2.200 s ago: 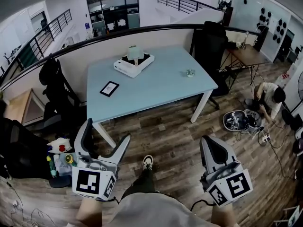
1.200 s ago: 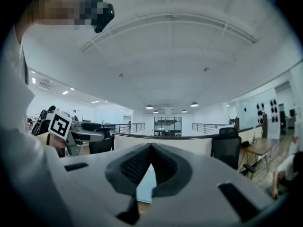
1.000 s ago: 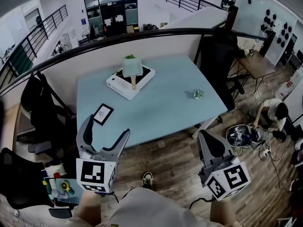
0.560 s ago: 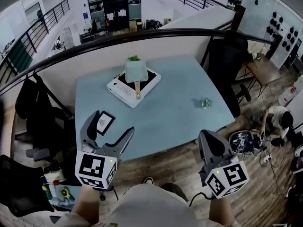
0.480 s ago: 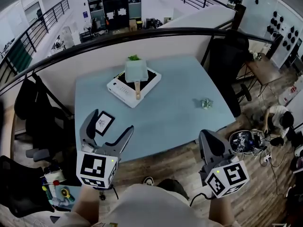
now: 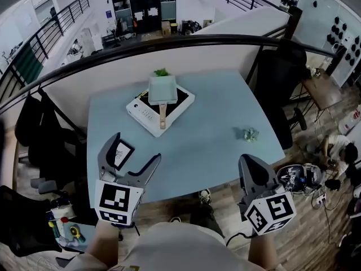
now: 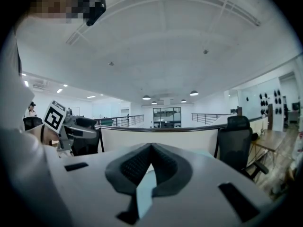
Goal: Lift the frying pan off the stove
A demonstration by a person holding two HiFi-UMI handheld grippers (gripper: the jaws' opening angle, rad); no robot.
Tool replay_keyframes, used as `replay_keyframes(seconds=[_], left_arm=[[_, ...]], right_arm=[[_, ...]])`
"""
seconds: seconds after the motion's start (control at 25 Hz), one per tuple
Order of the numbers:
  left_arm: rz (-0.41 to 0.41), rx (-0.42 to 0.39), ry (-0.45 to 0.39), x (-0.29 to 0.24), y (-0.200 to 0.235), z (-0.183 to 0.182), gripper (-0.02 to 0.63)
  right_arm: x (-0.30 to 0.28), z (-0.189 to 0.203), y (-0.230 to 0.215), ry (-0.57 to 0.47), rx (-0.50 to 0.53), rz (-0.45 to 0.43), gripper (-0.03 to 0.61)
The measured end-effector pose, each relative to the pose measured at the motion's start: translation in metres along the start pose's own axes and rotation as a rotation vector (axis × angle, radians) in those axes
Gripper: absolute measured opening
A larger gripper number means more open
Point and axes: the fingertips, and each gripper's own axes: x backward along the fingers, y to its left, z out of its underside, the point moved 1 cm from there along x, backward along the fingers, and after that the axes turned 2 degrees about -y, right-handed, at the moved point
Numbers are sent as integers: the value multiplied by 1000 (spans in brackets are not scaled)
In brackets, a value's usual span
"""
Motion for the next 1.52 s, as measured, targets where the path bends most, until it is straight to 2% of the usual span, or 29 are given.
replay_keyframes(seconds=[0.16,0.28,0.68,0.96,1.12,1.28,1.44,1.52], left_arm=[[-46,22,50,-37,2,2,453],[-92,33,78,-65,3,0,453],[-270,71,229,-142,4,7,453],[-347,95,277,-174,1,12,453],[-364,111,317,-182,3,25,453],[-363,116,401,-188,9,48,453],[-330,127,445,-199,15,67,453],[-304,164,445,-209,19,76,453]], right_arm=[[-34,-2,-49,7,-1,-17,3],[-68,-4,-73,17,2,-77,3],[-172,-16,-135,50,37,-297,3],[-218,-10,-157,73,39,-412,3],[-237,2,-157,100,32,-448,3],[-250,13,-150,132,1,-469,3],[-258,16,-141,153,-52,-490,3],[-265,21,-140,164,-53,-483,3]])
